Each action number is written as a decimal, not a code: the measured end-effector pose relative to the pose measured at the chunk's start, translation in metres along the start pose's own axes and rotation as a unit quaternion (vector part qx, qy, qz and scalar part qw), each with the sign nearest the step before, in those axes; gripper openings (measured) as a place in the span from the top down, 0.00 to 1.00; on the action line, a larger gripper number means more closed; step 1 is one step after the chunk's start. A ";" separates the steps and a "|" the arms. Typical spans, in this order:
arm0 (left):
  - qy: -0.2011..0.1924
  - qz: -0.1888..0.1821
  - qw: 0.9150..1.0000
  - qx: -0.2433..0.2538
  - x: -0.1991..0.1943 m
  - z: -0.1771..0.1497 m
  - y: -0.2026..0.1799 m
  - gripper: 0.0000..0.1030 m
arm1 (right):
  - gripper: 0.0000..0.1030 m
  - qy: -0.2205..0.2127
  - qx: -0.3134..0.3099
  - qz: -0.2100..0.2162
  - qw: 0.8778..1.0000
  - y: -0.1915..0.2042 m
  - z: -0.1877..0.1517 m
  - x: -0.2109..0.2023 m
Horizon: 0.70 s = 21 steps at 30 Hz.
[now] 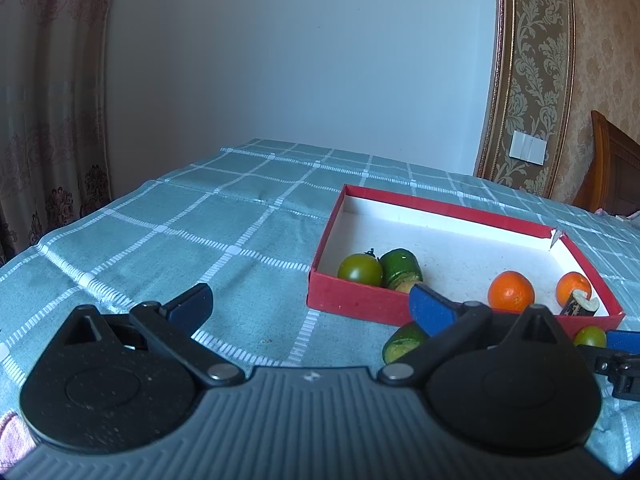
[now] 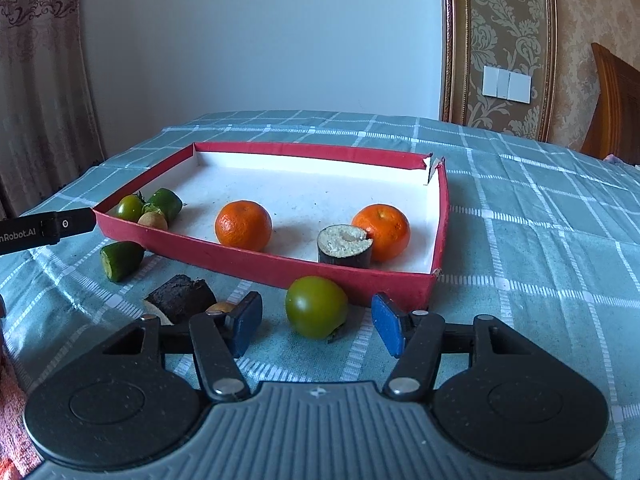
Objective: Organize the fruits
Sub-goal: 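Reach the right gripper to the green tomato and close on it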
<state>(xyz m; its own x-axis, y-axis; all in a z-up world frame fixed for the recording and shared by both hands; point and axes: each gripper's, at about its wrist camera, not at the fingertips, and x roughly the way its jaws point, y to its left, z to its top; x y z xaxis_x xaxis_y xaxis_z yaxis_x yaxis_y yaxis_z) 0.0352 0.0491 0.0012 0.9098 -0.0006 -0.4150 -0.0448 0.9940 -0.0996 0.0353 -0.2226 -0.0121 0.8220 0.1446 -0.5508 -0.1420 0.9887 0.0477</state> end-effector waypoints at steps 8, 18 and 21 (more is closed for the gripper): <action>0.001 0.001 1.000 0.001 0.000 0.000 -0.001 0.00 | 0.42 -0.005 0.040 0.000 0.999 -0.012 -0.002 0.000; 0.002 0.002 1.000 0.001 0.001 0.000 -0.001 0.00 | 0.42 0.020 0.020 -0.002 1.000 -0.004 0.001 0.009; 0.003 0.001 1.000 0.001 0.001 0.000 -0.002 0.00 | 0.45 0.025 0.011 -0.006 1.000 0.000 0.001 0.011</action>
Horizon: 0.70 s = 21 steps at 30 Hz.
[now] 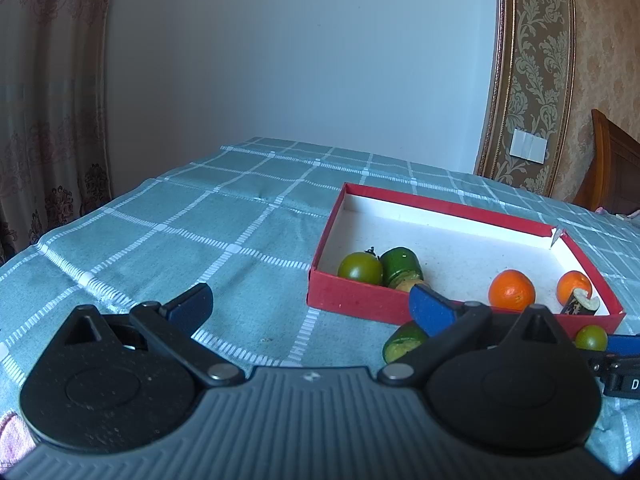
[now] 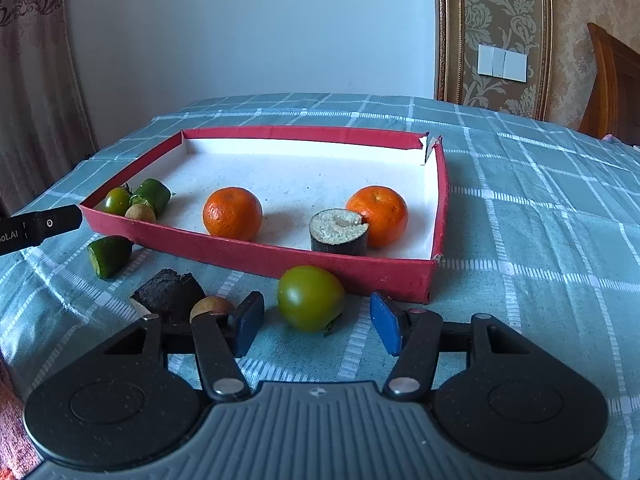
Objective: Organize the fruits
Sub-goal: 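Reach the right gripper to the green tomato and close on it, then carry the green tomato into the tray and open the right gripper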
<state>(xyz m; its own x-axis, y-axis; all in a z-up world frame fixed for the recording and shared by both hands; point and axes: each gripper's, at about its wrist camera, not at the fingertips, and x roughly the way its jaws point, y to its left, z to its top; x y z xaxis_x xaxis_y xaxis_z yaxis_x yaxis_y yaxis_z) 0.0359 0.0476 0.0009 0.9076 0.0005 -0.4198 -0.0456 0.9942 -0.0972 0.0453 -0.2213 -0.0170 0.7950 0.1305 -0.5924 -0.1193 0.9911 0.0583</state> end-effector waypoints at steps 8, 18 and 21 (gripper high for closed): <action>-0.002 -0.002 1.000 -0.002 0.000 0.000 0.001 0.00 | 0.60 0.001 -0.015 -0.014 1.000 0.004 0.001 0.001; -0.004 -0.003 1.000 -0.006 -0.001 0.001 0.002 0.00 | 0.67 -0.003 -0.011 -0.007 1.000 0.004 -0.001 -0.001; -0.004 -0.003 1.000 -0.006 -0.001 0.001 0.002 0.00 | 0.67 -0.005 -0.006 -0.003 1.000 0.002 -0.001 -0.003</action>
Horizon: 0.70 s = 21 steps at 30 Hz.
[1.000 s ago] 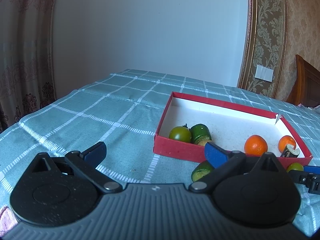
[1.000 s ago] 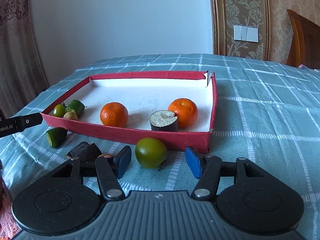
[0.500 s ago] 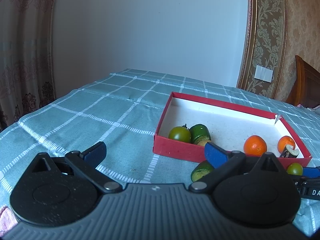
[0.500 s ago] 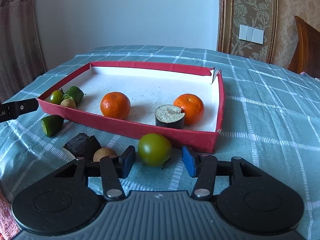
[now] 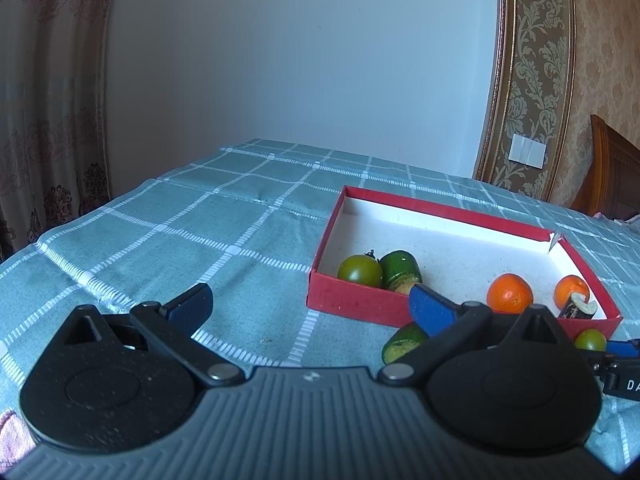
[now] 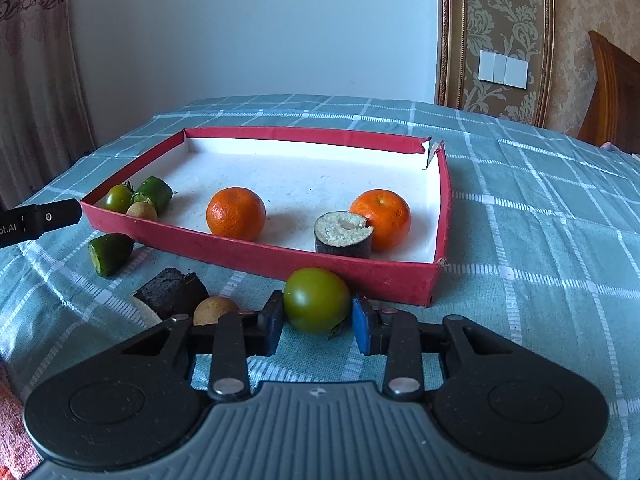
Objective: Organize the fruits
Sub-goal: 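Carry the green tomato into the tray and open the right gripper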
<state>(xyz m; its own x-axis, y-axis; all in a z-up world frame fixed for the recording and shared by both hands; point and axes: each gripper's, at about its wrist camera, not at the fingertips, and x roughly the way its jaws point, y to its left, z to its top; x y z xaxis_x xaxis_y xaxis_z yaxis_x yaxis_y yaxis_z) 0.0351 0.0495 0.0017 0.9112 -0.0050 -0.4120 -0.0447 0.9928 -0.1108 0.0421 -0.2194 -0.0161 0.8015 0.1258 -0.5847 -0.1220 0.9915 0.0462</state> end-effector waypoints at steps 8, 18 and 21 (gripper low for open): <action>0.000 -0.002 1.000 0.001 0.000 0.000 -0.001 0.00 | 0.67 -0.019 0.012 0.017 1.000 -0.002 0.003 -0.017; 0.000 -0.002 1.000 0.001 0.000 0.000 0.000 0.00 | 0.67 -0.072 0.018 0.023 0.997 0.000 0.042 -0.030; 0.000 -0.002 1.000 0.000 0.000 0.000 0.000 0.00 | 0.67 -0.077 0.017 0.013 0.997 0.001 0.053 -0.018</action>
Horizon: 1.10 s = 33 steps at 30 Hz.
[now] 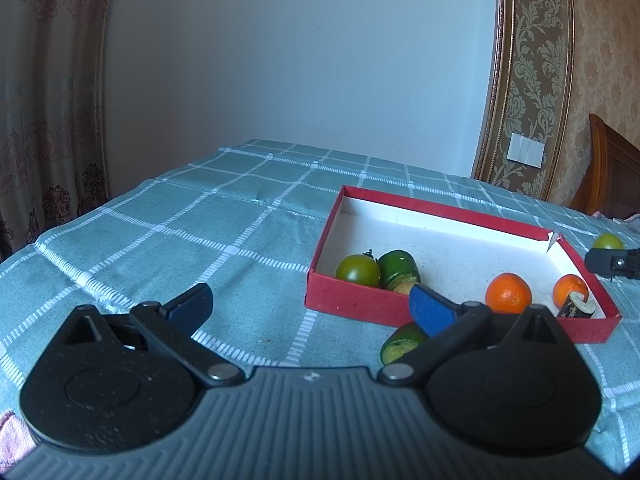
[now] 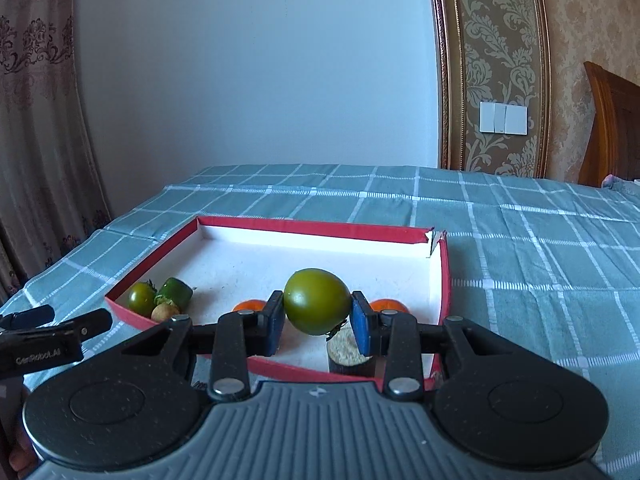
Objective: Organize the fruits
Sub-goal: 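Carry the green tomato into the tray and open the right gripper, then withdraw the right gripper from the tray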
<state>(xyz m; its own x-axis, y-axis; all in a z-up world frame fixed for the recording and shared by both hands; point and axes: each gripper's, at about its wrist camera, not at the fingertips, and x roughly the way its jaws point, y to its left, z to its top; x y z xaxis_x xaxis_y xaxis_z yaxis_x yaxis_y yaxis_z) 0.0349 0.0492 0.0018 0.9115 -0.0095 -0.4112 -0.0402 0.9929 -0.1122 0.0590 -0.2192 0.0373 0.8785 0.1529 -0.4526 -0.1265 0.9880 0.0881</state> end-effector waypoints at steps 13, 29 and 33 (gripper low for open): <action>0.003 -0.006 1.000 0.003 0.003 0.000 -0.001 0.00 | 0.67 0.017 0.016 -0.033 0.999 -0.010 -0.001 0.053; 0.001 -0.006 1.000 0.000 0.003 0.000 0.000 0.00 | 0.64 -0.015 0.069 -0.018 0.997 -0.030 -0.007 0.032; -0.002 -0.003 1.000 -0.012 0.003 0.000 0.004 0.00 | 0.53 -0.032 0.089 -0.014 0.995 -0.044 -0.021 0.000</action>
<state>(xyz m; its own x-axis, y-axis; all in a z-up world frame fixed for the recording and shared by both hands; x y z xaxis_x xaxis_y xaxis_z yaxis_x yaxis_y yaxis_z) 0.0372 0.0533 0.0005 0.9134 -0.0151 -0.4068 -0.0445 0.9896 -0.1366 0.0552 -0.2622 0.0146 0.9089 0.1179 -0.3999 -0.0231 0.9720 0.2340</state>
